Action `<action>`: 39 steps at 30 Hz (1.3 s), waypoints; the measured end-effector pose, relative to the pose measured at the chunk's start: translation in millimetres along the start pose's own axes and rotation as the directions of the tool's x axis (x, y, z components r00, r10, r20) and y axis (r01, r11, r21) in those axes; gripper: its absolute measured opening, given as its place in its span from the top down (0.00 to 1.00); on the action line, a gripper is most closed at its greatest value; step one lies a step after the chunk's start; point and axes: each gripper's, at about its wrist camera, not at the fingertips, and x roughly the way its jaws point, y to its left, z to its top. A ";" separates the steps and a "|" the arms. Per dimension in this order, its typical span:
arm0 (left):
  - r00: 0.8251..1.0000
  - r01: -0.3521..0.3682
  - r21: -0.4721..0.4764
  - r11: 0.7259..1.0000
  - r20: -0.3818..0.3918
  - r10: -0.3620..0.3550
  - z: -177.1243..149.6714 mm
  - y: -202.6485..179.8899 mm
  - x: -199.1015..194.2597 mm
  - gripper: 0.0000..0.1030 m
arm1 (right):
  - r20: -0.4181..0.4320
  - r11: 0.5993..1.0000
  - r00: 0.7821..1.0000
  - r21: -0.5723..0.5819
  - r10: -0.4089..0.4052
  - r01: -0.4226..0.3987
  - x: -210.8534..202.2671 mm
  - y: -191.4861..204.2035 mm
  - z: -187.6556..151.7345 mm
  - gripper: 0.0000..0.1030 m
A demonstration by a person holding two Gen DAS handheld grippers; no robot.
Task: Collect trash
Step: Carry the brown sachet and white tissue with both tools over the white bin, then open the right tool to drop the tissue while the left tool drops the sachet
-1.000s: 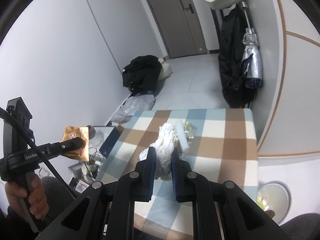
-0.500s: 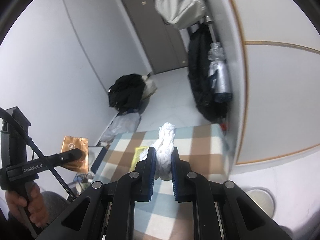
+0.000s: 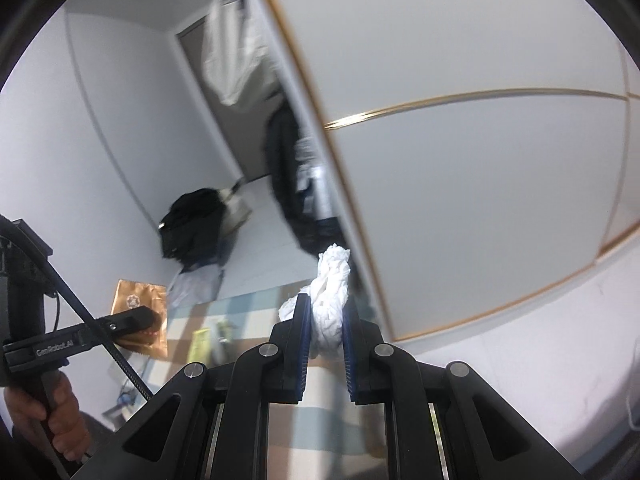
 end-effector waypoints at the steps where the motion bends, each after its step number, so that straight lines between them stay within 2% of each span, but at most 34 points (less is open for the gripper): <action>1: 1.000 0.008 0.010 1.000 -0.010 -0.008 0.9 -5.5 6.7 0.96 | -0.003 1.000 1.000 0.010 -0.016 0.016 -1.8 -10.4 -0.5 0.87; 8: 0.989 0.069 0.040 0.997 -0.131 -0.063 2.0 -35.1 68.1 0.96 | -0.047 0.989 0.994 0.103 -0.102 0.106 0.4 -78.6 -11.3 0.87; 16: 0.954 0.104 0.092 0.990 -0.290 -0.073 -12.7 -52.5 145.5 0.96 | -0.157 0.969 0.980 0.194 -0.125 0.155 31.9 -139.3 -46.0 0.87; 22: 0.888 0.111 0.065 0.992 -0.455 -0.070 -39.5 -47.8 208.9 0.96 | -0.254 0.948 0.964 0.278 -0.083 0.155 73.9 -180.9 -77.4 0.87; 26: 0.854 0.090 0.066 0.994 -0.519 -0.043 -54.3 -50.3 238.0 0.96 | -0.320 0.939 0.946 0.310 -0.046 0.150 102.2 -194.1 -103.4 0.87; 35: 0.789 0.043 0.089 0.995 -0.615 0.021 -69.3 -57.5 275.1 0.95 | -0.430 0.920 0.902 0.370 0.050 0.126 157.1 -199.0 -152.9 0.84; 39: 0.775 0.020 0.102 0.995 -0.630 0.049 -71.0 -59.8 279.5 0.95 | -0.464 0.912 0.882 0.392 0.082 0.122 174.5 -200.7 -170.4 0.82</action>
